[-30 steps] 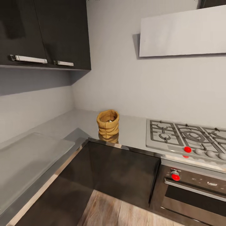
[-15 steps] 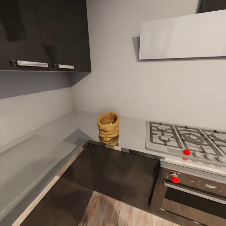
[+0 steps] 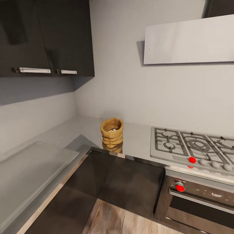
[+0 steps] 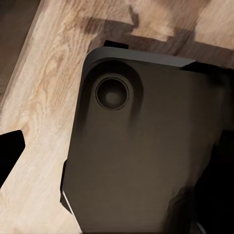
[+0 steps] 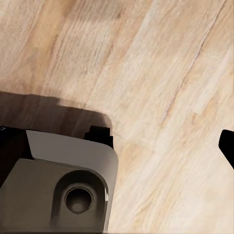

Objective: In the kitchen, take the popcorn bag from the countertop, put it into the microwave, and heat it until the popcorn is cooked so the cooked popcorn ends up inside the bag.

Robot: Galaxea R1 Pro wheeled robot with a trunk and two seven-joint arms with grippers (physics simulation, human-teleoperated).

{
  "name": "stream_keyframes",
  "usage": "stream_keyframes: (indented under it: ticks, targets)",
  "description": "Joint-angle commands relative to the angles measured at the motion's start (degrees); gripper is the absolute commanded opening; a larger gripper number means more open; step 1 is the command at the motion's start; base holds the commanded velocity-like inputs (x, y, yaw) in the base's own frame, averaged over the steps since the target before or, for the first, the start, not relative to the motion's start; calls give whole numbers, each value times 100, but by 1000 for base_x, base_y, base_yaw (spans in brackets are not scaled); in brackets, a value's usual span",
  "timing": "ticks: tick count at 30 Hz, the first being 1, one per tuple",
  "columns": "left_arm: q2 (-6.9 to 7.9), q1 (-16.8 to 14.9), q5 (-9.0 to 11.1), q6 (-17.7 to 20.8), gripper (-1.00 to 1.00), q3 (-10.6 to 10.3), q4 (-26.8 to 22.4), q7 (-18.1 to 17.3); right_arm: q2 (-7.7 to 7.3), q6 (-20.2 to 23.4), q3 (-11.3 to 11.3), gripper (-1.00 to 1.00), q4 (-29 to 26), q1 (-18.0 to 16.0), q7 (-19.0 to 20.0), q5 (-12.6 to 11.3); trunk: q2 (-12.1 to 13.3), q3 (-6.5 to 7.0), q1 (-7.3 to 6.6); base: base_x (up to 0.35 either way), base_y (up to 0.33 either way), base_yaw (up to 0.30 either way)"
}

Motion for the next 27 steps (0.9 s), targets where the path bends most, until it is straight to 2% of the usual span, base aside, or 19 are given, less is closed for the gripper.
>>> stream_keyframes:
  ticks: [1, 11, 27]
  targets:
    - [-2, 0, 35, -13, 100, 2, -4, 14, 4, -11, -46, 100, 16, -8, 16, 45, 38, 13, -22, 0, 0, 0]
    - [2, 0, 35, -13, 100, 2, -4, 9, -16, 17, -36, 100, 16, -9, 74, 59, 439, 180, -242, 0, 0, 5]
    - [-2, 0, 37, -66, 100, 7, -21, 70, -27, 23, -33, 100, 16, -8, 18, 64, 439, 42, -242, 0, 0, 68]
